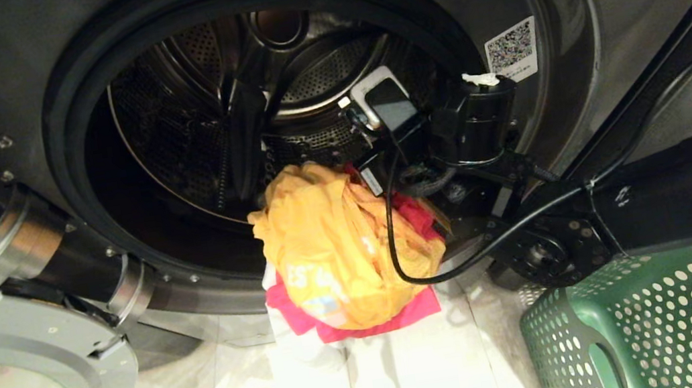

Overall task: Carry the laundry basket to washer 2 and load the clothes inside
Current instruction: Place the clothes into the washing machine

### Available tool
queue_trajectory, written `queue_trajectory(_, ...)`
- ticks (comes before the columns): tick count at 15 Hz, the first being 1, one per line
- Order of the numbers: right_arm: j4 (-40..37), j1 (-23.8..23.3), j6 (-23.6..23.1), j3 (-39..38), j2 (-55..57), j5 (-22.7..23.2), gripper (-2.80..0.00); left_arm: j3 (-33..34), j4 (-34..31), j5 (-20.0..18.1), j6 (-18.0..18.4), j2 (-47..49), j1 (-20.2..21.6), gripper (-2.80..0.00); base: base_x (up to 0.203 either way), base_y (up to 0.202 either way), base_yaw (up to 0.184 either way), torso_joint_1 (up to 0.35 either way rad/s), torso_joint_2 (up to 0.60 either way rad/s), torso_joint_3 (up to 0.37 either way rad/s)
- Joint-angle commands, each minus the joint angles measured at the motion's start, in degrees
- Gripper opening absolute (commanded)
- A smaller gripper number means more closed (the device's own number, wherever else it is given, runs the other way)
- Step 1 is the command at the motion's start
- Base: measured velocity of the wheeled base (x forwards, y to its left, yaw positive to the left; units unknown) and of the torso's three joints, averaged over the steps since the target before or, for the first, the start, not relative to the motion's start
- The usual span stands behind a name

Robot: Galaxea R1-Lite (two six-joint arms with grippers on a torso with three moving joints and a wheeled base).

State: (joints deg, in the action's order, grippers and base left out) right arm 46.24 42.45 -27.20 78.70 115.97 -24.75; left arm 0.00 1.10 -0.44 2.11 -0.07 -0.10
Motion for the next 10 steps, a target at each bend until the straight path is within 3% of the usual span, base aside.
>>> queue_trajectory(1, 0.2, 0.1, -0.5, -1.0, -1.8, -0.7, -2.8, 0.4, 0.0, 0.0, 0.0, 0.1, 0.0, -2.8, 0.0, 0.0, 0.0, 0.0, 0.0, 0.0)
queue_trajectory(3, 0.2, 0.1, -0.6, -1.8, -1.8, -0.9, -2.8, 0.4, 0.0, 0.0, 0.0, 0.1, 0.0, -2.8, 0.0, 0.0, 0.0, 0.0, 0.0, 0.0)
queue_trajectory(4, 0.1, 0.1, -0.5, -2.1, -1.8, -1.2, 0.0, 0.4, 0.0, 0.0, 0.1, 0.1, 0.0, -2.8, 0.0, 0.0, 0.0, 0.0, 0.0, 0.0)
queue_trajectory(10, 0.2, 2.1, 0.2, -2.6, -3.5, 0.4, 0.0, 0.4, 0.0, 0.0, 0.1, 0.1, 0.0, -2.8, 0.0, 0.0, 0.0, 0.0, 0.0, 0.0)
